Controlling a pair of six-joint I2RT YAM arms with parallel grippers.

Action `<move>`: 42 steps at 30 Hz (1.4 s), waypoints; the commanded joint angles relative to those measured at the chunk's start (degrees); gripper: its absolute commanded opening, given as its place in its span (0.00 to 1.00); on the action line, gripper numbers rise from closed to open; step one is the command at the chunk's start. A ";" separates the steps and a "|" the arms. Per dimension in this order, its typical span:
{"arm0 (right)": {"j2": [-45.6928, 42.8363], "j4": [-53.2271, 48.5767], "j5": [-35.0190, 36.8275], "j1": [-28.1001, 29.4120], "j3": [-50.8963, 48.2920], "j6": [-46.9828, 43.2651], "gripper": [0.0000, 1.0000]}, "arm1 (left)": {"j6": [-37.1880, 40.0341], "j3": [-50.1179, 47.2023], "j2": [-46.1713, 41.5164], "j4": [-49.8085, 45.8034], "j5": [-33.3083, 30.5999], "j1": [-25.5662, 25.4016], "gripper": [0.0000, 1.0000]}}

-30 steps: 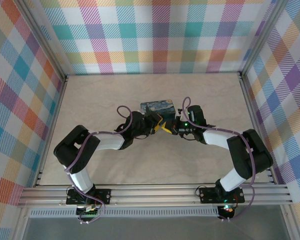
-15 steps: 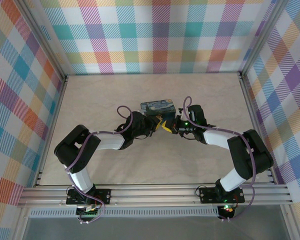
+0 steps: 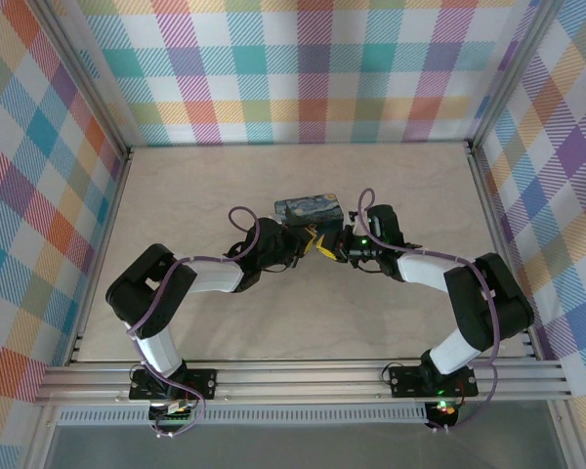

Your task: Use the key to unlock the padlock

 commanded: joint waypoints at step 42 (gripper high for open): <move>-25.66 -25.42 18.09 -1.22 6.40 -44.67 0.91 | -1.04 0.44 -0.76 0.60 0.09 -0.70 0.02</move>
